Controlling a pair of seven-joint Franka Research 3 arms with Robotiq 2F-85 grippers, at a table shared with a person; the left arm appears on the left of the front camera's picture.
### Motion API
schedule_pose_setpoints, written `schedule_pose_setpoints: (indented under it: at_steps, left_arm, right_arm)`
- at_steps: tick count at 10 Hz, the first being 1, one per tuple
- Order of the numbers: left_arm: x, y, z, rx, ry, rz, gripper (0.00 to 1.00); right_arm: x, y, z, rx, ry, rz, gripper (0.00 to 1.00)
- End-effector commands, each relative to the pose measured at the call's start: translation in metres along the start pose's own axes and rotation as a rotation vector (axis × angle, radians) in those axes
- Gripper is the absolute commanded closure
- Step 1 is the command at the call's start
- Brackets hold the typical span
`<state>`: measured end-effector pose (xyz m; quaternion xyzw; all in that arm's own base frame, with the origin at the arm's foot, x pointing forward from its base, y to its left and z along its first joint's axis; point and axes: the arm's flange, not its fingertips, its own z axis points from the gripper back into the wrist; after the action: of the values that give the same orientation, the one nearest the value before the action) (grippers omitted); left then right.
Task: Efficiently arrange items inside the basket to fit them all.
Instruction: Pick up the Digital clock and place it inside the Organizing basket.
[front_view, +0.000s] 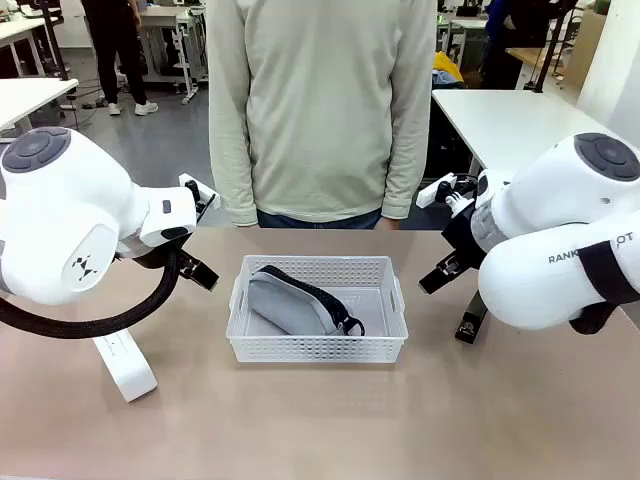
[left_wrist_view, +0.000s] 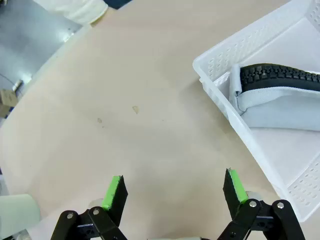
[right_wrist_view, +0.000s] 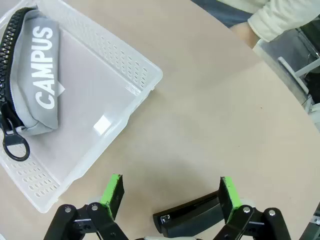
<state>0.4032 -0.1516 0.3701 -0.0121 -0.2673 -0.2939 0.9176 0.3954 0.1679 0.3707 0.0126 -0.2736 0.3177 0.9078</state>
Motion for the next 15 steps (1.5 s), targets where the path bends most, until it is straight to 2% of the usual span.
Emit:
schedule_pose_setpoints:
  at_steps: [1, 14, 15]
  left_arm:
    - [0.0, 0.0, 0.0, 0.0, 0.0, 0.0, 0.0]
    - [0.0, 0.0, 0.0, 0.0, 0.0, 0.001, 0.0]
    - [-0.004, -0.001, 0.013, -0.061, -0.015, 0.036, 0.0]
  right_arm:
    - [0.0, 0.0, 0.0, 0.0, 0.0, 0.0, 0.0]
    - [0.0, 0.0, 0.0, 0.0, 0.0, 0.001, 0.0]
    - [-0.001, 0.002, 0.01, 0.084, 0.02, -0.025, 0.0]
